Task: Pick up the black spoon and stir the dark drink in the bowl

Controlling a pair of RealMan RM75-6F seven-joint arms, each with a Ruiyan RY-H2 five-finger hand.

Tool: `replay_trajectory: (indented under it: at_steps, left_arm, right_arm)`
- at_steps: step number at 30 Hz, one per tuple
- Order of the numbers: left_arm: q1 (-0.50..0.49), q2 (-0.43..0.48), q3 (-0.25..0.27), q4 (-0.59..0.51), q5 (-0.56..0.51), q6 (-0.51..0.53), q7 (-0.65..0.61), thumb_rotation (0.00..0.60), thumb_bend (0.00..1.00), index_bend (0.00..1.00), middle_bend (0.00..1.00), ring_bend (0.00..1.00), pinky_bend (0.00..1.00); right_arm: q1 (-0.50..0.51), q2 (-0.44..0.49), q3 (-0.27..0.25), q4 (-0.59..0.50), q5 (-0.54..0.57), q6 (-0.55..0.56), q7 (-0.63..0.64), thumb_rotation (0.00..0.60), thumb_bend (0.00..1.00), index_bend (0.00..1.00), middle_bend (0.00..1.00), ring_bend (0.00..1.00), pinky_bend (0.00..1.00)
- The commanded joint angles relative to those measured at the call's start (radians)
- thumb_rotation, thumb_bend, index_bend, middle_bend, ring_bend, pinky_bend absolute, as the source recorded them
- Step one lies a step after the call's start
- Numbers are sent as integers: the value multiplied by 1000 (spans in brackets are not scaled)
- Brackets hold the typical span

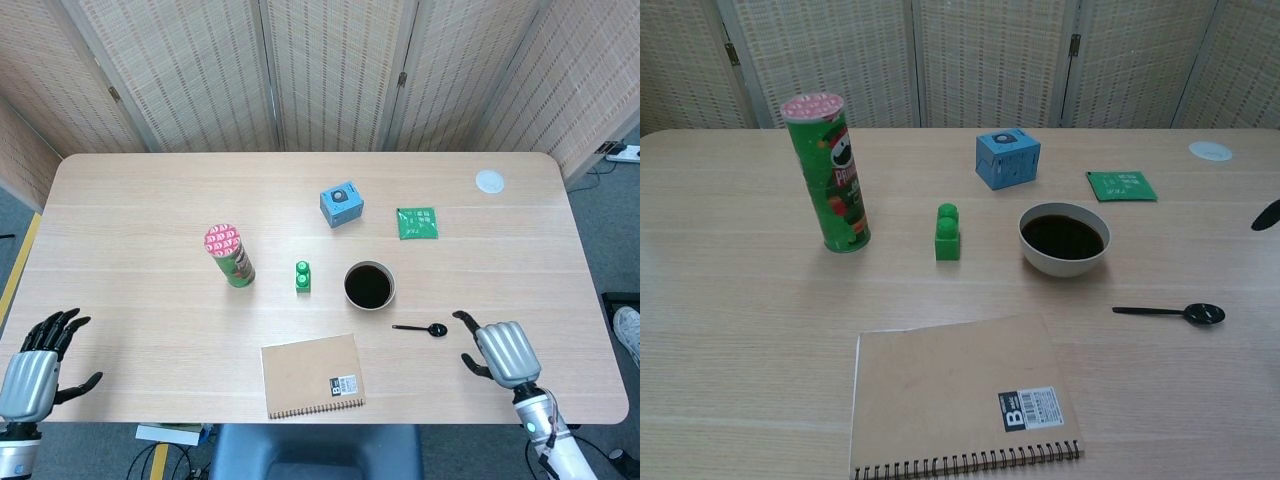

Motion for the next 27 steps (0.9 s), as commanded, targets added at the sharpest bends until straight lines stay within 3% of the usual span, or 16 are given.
replay_trajectory:
  at_steps: [1, 18, 27]
  left_arm:
    - [3, 0, 1, 4, -1, 3, -4, 600, 195, 219, 154, 123, 177]
    - [13, 3, 3, 11, -6, 9, -10, 600, 195, 219, 154, 123, 177]
    - [19, 5, 4, 14, -13, 9, -12, 600, 195, 219, 154, 123, 177]
  right_arm:
    - [42, -54, 17, 28, 45, -62, -20, 600, 243, 298, 898, 1000, 1000]
    - [172, -256, 89, 187, 173, -192, -51, 600, 223, 427, 967, 1000, 1000]
    - [208, -326, 91, 281, 192, -218, -32, 600, 225, 458, 970, 1000, 1000]
